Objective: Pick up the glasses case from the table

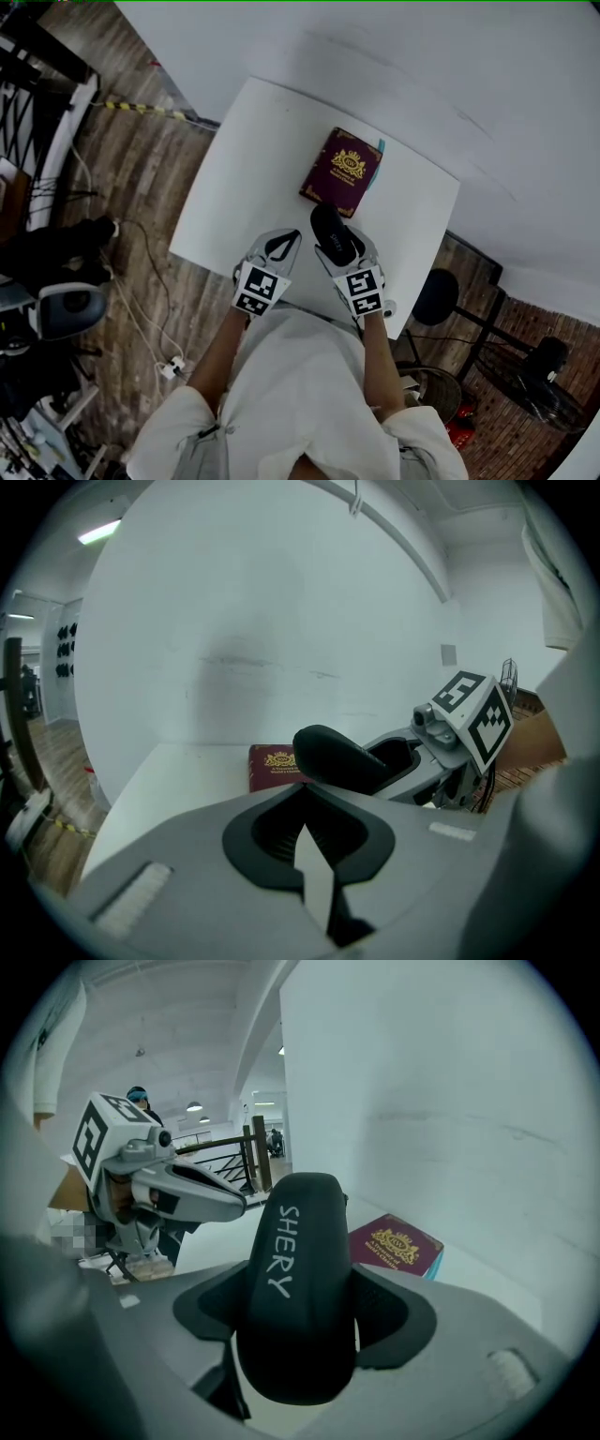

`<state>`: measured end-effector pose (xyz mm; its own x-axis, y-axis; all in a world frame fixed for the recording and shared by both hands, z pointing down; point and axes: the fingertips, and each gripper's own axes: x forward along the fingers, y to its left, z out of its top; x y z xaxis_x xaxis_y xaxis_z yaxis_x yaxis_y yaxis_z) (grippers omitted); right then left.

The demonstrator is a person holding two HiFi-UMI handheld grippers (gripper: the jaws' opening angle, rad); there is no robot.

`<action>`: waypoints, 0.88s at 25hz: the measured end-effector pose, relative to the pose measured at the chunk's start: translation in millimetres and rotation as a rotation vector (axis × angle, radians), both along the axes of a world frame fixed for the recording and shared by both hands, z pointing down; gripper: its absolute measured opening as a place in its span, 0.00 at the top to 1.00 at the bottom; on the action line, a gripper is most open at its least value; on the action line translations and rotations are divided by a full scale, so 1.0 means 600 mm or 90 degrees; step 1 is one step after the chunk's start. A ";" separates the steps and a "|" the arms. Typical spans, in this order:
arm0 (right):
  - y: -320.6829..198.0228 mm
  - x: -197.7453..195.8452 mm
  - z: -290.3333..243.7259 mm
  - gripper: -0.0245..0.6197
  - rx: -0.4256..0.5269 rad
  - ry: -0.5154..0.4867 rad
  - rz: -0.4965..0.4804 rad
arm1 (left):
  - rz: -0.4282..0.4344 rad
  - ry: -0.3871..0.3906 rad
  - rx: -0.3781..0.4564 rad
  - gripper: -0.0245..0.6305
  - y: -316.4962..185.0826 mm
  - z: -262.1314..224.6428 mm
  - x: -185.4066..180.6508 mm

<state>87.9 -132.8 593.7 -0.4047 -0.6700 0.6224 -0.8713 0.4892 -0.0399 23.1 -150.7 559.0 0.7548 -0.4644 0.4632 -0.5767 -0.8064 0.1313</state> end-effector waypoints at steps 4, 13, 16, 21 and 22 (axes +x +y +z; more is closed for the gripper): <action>-0.001 0.014 -0.060 0.45 0.061 -0.004 0.016 | 0.004 0.015 0.027 0.93 -0.007 -0.035 0.008; 0.007 0.054 -0.193 0.45 0.195 -0.041 0.071 | 0.018 0.053 0.087 0.93 -0.012 -0.123 0.021; 0.011 0.064 -0.234 0.45 0.235 -0.048 0.088 | 0.021 0.068 0.107 0.93 -0.012 -0.153 0.022; 0.022 0.078 -0.285 0.47 0.301 -0.047 0.115 | 0.030 0.089 0.142 0.93 -0.006 -0.200 0.021; 0.024 0.078 -0.293 0.47 0.312 -0.048 0.118 | 0.032 0.093 0.147 0.93 -0.004 -0.208 0.022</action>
